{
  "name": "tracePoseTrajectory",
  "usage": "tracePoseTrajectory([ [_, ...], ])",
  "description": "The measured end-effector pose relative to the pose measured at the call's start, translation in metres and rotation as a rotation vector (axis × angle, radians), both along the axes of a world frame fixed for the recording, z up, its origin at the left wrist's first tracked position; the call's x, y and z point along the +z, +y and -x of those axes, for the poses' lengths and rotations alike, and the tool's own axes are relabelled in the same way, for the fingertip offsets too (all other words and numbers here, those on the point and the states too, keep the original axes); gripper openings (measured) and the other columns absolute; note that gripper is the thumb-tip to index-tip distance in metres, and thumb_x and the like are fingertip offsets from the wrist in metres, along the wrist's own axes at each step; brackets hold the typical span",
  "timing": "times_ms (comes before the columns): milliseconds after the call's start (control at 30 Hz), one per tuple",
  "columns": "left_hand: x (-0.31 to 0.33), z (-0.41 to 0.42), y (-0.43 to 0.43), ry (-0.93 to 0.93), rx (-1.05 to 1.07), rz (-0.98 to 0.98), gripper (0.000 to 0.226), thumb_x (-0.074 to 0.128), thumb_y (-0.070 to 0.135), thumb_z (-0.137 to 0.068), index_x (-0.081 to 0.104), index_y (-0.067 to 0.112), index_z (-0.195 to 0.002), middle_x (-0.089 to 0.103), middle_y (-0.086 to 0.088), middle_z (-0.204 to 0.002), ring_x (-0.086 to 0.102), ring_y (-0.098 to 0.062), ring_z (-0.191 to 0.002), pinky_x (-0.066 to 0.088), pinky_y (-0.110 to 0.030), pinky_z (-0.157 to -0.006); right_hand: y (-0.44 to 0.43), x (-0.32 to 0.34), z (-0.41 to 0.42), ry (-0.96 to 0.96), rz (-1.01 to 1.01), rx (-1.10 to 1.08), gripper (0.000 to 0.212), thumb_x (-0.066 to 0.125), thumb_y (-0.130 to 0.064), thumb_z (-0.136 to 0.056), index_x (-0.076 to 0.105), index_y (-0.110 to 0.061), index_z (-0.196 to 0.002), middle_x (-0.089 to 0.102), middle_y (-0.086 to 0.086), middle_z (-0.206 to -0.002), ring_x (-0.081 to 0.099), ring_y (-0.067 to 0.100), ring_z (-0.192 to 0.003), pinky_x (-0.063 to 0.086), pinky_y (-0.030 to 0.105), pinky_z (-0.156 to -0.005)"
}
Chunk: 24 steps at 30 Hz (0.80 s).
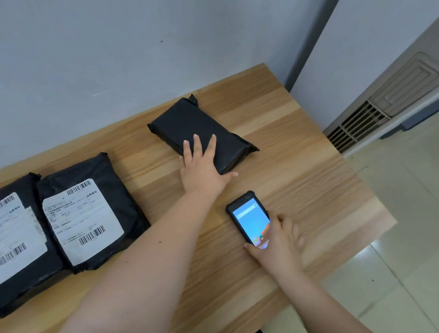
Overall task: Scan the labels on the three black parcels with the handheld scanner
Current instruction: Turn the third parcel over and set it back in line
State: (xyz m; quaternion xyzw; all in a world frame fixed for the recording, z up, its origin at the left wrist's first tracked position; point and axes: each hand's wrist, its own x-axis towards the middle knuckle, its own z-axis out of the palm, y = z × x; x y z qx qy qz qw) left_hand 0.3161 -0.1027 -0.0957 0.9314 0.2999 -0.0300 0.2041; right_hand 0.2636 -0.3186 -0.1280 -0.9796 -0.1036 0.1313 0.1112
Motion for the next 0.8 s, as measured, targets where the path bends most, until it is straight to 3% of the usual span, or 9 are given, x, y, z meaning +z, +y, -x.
tracePoseTrajectory([
  [267,-0.002,0.004,-0.003,-0.035,0.039,0.001,0.086,0.065,0.053,-0.086,0.017,0.037,-0.156,0.004,-0.004,-0.169,-0.003,-0.028,-0.154,0.033,-0.041,-0.113,0.0,0.004,-0.008,-0.029,0.006,0.076,0.089,0.072,-0.065,-0.06,0.047,-0.017,-0.13,0.049,0.008,-0.124,0.044,0.03,-0.113,0.037,0.042,-0.091],
  [367,-0.002,0.01,-0.001,-0.073,0.033,0.061,0.084,0.066,0.048,-0.088,0.019,0.037,-0.156,0.003,-0.004,-0.169,-0.005,-0.026,-0.154,0.034,-0.038,-0.112,0.016,0.015,-0.027,-0.014,-0.256,0.106,0.079,0.063,-0.056,-0.077,0.039,-0.017,-0.141,0.044,0.008,-0.135,0.039,0.028,-0.121,0.036,0.043,-0.1],
  [533,-0.008,0.028,0.002,-0.211,0.016,0.201,0.08,0.066,0.04,-0.09,0.019,0.039,-0.155,-0.001,-0.005,-0.169,-0.01,-0.023,-0.153,0.014,-0.028,-0.111,0.06,0.033,-0.07,0.379,-0.882,-0.192,0.057,0.058,-0.039,-0.091,0.037,-0.025,-0.142,0.044,-0.006,-0.14,0.046,0.013,-0.125,0.041,0.023,-0.093],
  [667,-0.009,0.044,0.005,-0.343,0.059,0.334,0.08,0.065,0.039,-0.091,0.018,0.041,-0.155,-0.004,-0.006,-0.168,-0.012,-0.02,-0.152,0.001,-0.029,-0.114,0.087,0.035,-0.086,0.744,-1.075,-0.411,0.078,0.062,-0.048,-0.085,0.022,-0.03,-0.15,0.037,-0.001,-0.152,0.042,0.025,-0.135,0.034,0.043,-0.112],
  [733,-0.007,0.053,0.006,-0.403,0.104,0.43,0.085,0.066,0.037,-0.091,0.01,0.043,-0.155,-0.007,-0.006,-0.168,-0.013,-0.019,-0.152,0.0,-0.028,-0.116,0.098,0.039,-0.085,0.849,-1.101,-0.388,0.091,0.068,-0.054,-0.075,0.021,-0.031,-0.15,0.037,0.001,-0.153,0.045,0.026,-0.134,0.034,0.046,-0.113],
  [800,-0.004,0.063,0.005,-0.449,0.146,0.507,0.094,0.068,0.03,-0.091,0.0,0.043,-0.155,-0.006,-0.007,-0.168,-0.009,-0.015,-0.152,0.0,-0.018,-0.113,0.107,0.043,-0.083,0.85,-1.131,-0.295,0.092,0.074,-0.051,-0.068,0.032,-0.029,-0.146,0.046,0.0,-0.147,0.05,0.02,-0.13,0.038,0.045,-0.11],
])
